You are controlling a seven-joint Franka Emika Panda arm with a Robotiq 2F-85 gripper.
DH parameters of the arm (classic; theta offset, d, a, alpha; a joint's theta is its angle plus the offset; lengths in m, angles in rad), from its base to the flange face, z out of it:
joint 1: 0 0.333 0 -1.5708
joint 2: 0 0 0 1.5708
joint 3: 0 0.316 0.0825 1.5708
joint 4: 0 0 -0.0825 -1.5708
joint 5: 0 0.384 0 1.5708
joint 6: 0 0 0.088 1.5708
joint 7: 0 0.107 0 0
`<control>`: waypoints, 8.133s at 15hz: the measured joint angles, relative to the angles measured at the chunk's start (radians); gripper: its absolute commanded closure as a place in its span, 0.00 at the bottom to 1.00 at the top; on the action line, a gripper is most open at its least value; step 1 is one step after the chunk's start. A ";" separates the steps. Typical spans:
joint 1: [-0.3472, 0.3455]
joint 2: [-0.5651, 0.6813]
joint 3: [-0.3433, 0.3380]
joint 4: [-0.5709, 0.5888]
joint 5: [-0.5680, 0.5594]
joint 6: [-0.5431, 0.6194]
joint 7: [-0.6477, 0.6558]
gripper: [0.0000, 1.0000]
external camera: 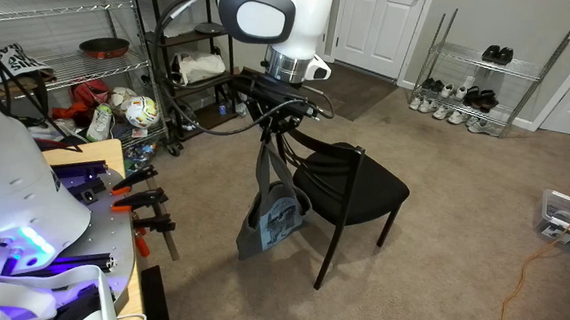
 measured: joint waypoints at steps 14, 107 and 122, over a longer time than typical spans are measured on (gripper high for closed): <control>-0.008 0.002 -0.001 -0.002 -0.007 0.000 0.000 0.98; -0.094 0.665 0.051 1.205 -0.381 -0.332 -0.306 0.98; -0.094 0.684 0.064 1.279 -0.384 -0.355 -0.542 0.98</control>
